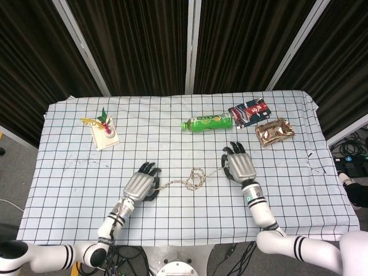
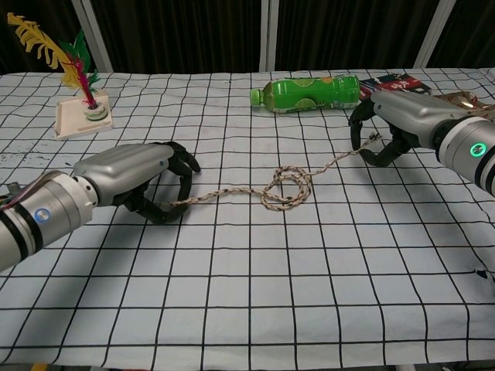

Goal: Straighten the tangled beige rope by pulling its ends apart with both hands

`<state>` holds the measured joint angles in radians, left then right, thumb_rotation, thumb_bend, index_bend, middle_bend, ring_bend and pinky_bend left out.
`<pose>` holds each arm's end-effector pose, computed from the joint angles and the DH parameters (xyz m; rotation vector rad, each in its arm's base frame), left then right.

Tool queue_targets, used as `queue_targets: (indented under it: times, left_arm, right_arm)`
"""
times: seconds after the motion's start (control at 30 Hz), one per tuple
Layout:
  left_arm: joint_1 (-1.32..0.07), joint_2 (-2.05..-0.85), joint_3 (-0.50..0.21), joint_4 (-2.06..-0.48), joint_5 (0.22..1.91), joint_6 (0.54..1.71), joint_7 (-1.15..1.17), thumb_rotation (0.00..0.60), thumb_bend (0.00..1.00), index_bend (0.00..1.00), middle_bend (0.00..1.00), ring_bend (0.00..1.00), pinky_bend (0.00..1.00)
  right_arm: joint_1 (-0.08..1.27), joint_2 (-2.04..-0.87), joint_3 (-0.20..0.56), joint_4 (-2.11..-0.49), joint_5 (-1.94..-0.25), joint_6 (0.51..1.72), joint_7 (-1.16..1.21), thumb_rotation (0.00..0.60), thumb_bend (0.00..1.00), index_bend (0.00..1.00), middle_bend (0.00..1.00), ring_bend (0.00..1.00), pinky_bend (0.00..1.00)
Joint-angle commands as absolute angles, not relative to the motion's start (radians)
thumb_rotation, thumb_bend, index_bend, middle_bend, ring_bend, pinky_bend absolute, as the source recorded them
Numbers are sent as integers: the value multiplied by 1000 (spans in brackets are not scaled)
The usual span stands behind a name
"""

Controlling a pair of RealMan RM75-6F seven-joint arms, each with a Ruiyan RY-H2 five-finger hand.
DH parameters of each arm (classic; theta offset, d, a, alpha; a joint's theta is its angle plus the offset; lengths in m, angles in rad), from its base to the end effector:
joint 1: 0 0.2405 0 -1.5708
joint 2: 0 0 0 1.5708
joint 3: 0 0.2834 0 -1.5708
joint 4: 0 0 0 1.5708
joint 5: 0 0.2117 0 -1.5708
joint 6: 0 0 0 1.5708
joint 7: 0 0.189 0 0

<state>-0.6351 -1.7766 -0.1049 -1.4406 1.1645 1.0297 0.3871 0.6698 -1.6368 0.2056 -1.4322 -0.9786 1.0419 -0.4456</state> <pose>-0.1524 0.3350 -0.1136 -1.9043 -1.0858 -0.9519 -0.1929 -0.3977 -0.0441 1.6893 -1.0395 0.8479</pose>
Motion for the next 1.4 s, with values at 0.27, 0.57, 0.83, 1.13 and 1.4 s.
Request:
queue_targets:
  times: [0.27, 0.57, 0.83, 1.13, 1.4]
  left_arm:
    - [-591, -1706, -104, -1468, 1228, 1080, 254, 579, 514, 602, 174, 0, 0]
    - [-534, -1579, -122, -1477, 1256, 1119, 86, 582, 514, 606, 182, 0, 0]
    - [-485, -1497, -128, -1445, 1264, 1150, -24, 582, 514, 606, 183, 0, 0]
    - [-450, -1469, -103, -1413, 1309, 1171, -82, 579, 513, 606, 184, 0, 0]
    - [-440, -1491, -83, -1371, 1330, 1162, -87, 579, 513, 606, 184, 0, 0]
  right_arm:
    - [636, -1570, 216, -1486, -992, 1080, -408, 600, 486, 636, 201, 0, 0]
    - [575, -1453, 217, -1584, -1016, 1124, -341, 600, 486, 636, 201, 0, 0]
    - [530, -1343, 223, -1663, -1029, 1143, -284, 600, 486, 636, 201, 0, 0]
    - [487, -1269, 204, -1696, -1031, 1137, -232, 600, 487, 636, 201, 0, 0]
    - [465, -1275, 175, -1644, -1013, 1115, -215, 600, 489, 637, 200, 0, 0]
